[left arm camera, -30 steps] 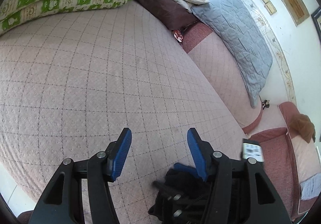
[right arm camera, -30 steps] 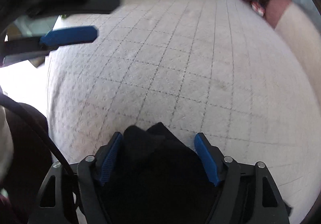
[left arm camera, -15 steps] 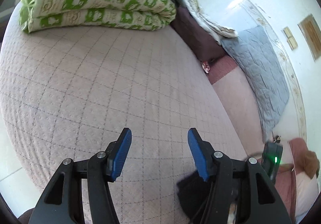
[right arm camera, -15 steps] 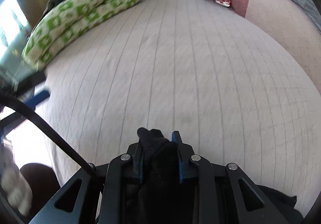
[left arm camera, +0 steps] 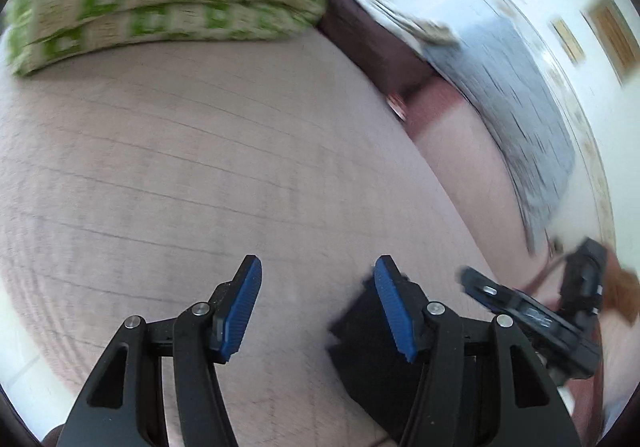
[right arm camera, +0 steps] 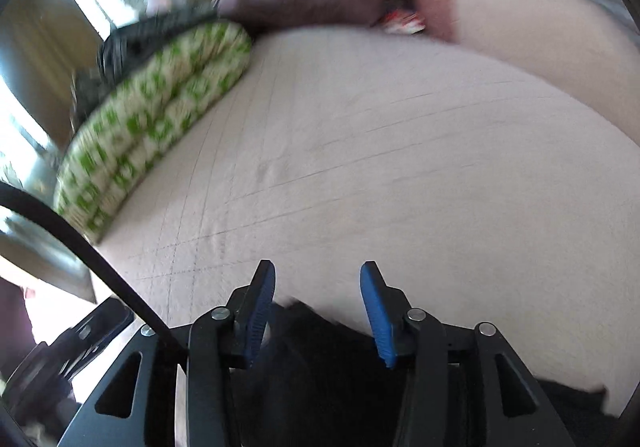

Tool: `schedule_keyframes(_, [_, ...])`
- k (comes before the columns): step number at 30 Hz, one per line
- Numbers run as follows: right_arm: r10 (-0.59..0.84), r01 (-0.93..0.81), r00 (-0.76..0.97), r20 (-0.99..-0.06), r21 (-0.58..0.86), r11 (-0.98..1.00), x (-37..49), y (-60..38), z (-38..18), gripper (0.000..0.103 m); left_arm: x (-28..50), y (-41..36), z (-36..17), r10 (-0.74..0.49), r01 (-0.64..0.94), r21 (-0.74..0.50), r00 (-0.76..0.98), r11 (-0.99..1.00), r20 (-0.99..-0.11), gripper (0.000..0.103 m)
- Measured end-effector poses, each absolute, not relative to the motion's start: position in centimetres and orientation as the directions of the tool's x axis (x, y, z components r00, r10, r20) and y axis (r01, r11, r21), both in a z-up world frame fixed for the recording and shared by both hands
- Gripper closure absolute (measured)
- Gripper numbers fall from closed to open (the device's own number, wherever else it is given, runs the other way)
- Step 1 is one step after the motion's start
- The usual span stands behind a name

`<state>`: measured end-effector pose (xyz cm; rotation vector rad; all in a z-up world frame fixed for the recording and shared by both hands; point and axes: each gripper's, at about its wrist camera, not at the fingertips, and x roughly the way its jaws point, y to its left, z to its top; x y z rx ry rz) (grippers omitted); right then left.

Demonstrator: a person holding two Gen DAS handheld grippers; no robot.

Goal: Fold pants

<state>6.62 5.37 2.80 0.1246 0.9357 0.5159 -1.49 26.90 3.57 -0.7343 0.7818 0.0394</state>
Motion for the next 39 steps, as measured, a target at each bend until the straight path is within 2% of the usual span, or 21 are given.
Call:
schedule_keyframes(3, [0.440,-0.256,0.503,-0.744,0.359,0.898,3.9,-3.6,2.6,0.054,-0.7,23.3,4.6,-0.271,-0.166,-0.532,0.714,0.831,-0.646,0.045])
schedule_keyframes(5, [0.423,-0.135,0.503,-0.753,0.415,0.900,1.6,-10.6,1.2,0.053,-0.1,20.9,4.6,-0.287,-0.100,-0.475,0.684,0.874,-0.671,0.042])
schedule_keyframes(8, [0.390,0.065,0.473,-0.790,0.472,0.879,-1.7,-20.5,-1.9,0.051,1.4,18.0,2.3,-0.299,-0.082,-0.414,0.567,0.907,-0.768,0.042])
schedule_keyframes(10, [0.302,0.179,0.468,-0.831,0.424,0.888,-3.5,-26.2,-3.8,0.053,2.0,17.2,0.5,-0.268,-0.111,-0.365,0.491,0.924,-0.829,0.042])
schedule_keyframes(11, [0.250,0.229,0.472,-0.845,0.392,0.891,-4.2,-28.7,-4.4,0.061,2.1,16.8,0.2,-0.245,-0.107,-0.335,0.485,0.936,-0.839,0.042])
schedule_keyframes(12, [0.233,0.267,0.490,-0.840,0.399,0.877,-4.9,-31.0,-4.8,0.077,2.0,16.5,0.4,-0.228,-0.098,-0.314,0.493,0.944,-0.839,0.042])
schedule_keyframes(13, [0.245,0.303,0.512,-0.824,0.439,0.846,-5.6,-33.1,-5.0,0.102,1.8,16.3,0.6,-0.213,-0.094,-0.297,0.499,0.950,-0.840,0.042])
schedule_keyframes(14, [0.218,0.364,0.537,-0.815,0.457,0.812,-6.5,-35.2,-5.0,0.103,1.6,16.0,0.5,-0.196,-0.091,-0.276,0.500,0.957,-0.844,0.042])
schedule_keyframes(15, [0.157,0.415,0.566,-0.809,0.444,0.794,-7.5,-36.6,-4.4,0.102,1.4,15.9,0.3,-0.185,-0.089,-0.263,0.499,0.961,-0.847,0.042])
schedule_keyframes(17, [-0.036,0.493,0.536,-0.844,0.278,0.825,-8.5,-37.0,-3.1,0.067,1.3,15.6,0.4,-0.169,-0.082,-0.242,0.506,0.967,-0.846,0.042])
schedule_keyframes(19, [-0.024,0.456,0.576,-0.817,0.297,0.839,-9.8,-37.1,-1.9,0.055,1.1,15.6,0.4,-0.165,-0.081,-0.239,0.510,0.968,-0.844,0.042])
schedule_keyframes(22, [0.099,0.412,0.610,-0.786,0.422,0.808,-12.7,-37.9,-1.8,0.044,0.6,15.8,0.2,-0.175,-0.081,-0.250,0.512,0.965,-0.841,0.041])
schedule_keyframes(26, [0.229,0.379,0.588,-0.776,0.514,0.770,-14.0,-36.5,-2.9,0.044,0.3,16.4,0.2,-0.204,-0.103,-0.296,0.515,0.950,-0.833,0.041])
schedule_keyframes(33, [0.203,0.363,0.527,-0.825,0.434,0.825,-13.6,-33.8,-3.6,0.044,0.1,17.2,0.2,-0.215,-0.104,-0.310,0.516,0.945,-0.829,0.041])
schedule_keyframes(34, [0.201,0.357,0.510,-0.837,0.418,0.835,-13.5,-33.4,-3.7,0.049,0.1,17.2,0.2,-0.215,-0.107,-0.312,0.516,0.944,-0.829,0.041])
schedule_keyframes(35, [0.203,0.347,0.491,-0.847,0.404,0.847,-13.4,-32.9,-3.7,0.069,0.1,17.3,0.2,-0.217,-0.109,-0.314,0.514,0.943,-0.830,0.041])
schedule_keyframes(37, [0.178,0.338,0.452,-0.874,0.352,0.873,-13.4,-32.0,-3.4,0.090,0.3,17.2,0.2,-0.217,-0.109,-0.313,0.509,0.944,-0.833,0.041])
schedule_keyframes(39, [0.185,0.332,0.462,-0.867,0.363,0.870,-13.9,-32.1,-2.7,0.096,0.5,17.6,0.3,-0.222,-0.112,-0.318,0.506,0.941,-0.834,0.041])
